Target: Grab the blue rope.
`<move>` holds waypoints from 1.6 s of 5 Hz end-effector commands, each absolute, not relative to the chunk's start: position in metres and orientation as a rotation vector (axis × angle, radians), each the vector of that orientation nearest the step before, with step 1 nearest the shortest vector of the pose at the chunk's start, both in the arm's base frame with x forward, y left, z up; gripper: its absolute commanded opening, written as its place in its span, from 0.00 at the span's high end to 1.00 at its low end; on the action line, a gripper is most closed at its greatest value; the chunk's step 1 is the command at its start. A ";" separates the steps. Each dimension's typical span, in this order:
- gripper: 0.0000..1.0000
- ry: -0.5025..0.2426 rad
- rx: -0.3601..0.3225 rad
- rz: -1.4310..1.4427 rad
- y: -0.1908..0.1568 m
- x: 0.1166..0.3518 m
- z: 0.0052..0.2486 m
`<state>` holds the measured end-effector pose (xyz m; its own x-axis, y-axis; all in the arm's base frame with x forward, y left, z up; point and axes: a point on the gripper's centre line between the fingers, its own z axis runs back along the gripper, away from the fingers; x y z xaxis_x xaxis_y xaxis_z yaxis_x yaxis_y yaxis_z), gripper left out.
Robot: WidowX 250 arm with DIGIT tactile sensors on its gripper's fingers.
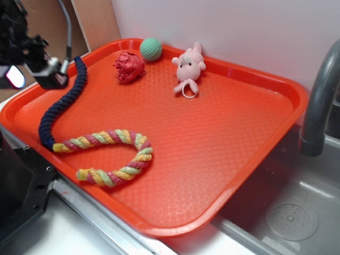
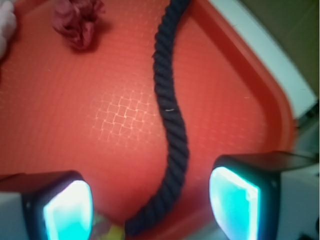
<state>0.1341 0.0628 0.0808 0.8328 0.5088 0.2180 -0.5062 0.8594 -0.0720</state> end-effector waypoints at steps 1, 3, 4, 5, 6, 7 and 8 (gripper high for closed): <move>0.00 -0.235 0.077 0.550 0.081 0.150 0.044; 0.00 -0.185 0.059 0.492 0.087 0.154 0.015; 1.00 -0.182 0.060 0.490 0.085 0.154 0.009; 1.00 -0.184 0.062 0.502 0.084 0.153 0.009; 1.00 -0.168 0.066 0.475 0.081 0.153 0.012; 1.00 -0.140 0.073 0.400 0.071 0.158 0.029; 1.00 -0.088 0.083 0.326 0.056 0.166 0.056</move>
